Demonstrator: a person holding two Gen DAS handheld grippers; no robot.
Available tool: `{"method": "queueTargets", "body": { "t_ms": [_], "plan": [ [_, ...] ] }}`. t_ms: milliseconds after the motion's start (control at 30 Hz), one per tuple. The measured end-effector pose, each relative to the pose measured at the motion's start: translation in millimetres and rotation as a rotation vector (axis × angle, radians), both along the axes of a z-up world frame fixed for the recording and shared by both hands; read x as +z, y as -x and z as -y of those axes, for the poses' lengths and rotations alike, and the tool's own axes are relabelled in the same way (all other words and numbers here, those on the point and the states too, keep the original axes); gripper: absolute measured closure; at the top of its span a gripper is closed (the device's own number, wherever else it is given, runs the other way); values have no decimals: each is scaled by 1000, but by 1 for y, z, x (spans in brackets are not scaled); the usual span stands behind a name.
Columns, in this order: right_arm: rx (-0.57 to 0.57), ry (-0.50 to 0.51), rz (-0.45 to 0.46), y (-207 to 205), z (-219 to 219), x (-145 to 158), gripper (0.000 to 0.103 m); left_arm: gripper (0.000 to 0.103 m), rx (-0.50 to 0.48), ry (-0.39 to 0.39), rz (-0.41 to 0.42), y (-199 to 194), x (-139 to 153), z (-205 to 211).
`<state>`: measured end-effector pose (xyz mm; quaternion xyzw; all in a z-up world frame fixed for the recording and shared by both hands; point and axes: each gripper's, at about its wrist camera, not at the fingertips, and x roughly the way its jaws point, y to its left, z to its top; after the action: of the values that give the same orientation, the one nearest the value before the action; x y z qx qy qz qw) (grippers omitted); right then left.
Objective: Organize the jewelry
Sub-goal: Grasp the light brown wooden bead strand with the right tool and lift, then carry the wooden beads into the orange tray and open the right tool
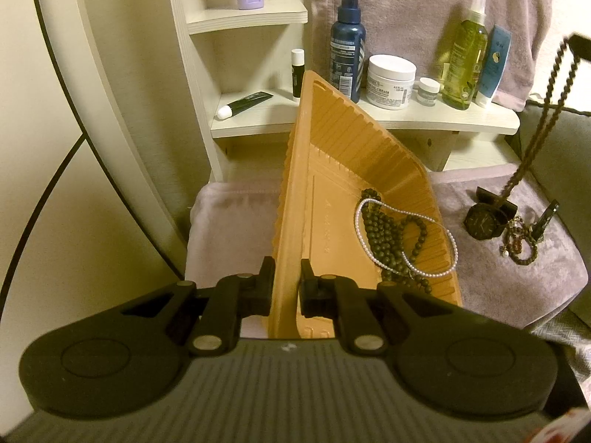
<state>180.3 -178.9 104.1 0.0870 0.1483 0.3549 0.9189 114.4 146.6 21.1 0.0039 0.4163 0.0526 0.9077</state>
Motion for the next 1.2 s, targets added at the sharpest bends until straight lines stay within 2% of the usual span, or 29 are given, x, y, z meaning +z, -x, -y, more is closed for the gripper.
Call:
{"method": "queueTargets", "body": {
  "t_ms": [267, 433, 533, 667, 933, 1067, 1200],
  "plan": [
    [133, -45, 36, 11, -38, 26, 97, 92, 4, 6, 0, -1, -1, 0],
    [208, -44, 21, 11, -72, 23, 97, 92, 4, 9, 1, -1, -1, -1],
    [242, -28, -25, 8, -93, 7, 96, 92, 5, 10, 0, -1, -1, 0],
    [282, 4, -131, 2, -115, -27, 96, 92, 2, 9, -2, -1, -1, 1],
    [344, 101, -349, -2, -133, -98, 96, 92, -2, 11, -6, 1, -1, -1],
    [382, 147, -418, 2, -136, -126, 96, 92, 0, 13, -6, 1, -1, -1],
    [404, 168, -449, 7, -137, -138, 96, 92, 1, 15, -6, 1, -1, -1]
  ]
}}
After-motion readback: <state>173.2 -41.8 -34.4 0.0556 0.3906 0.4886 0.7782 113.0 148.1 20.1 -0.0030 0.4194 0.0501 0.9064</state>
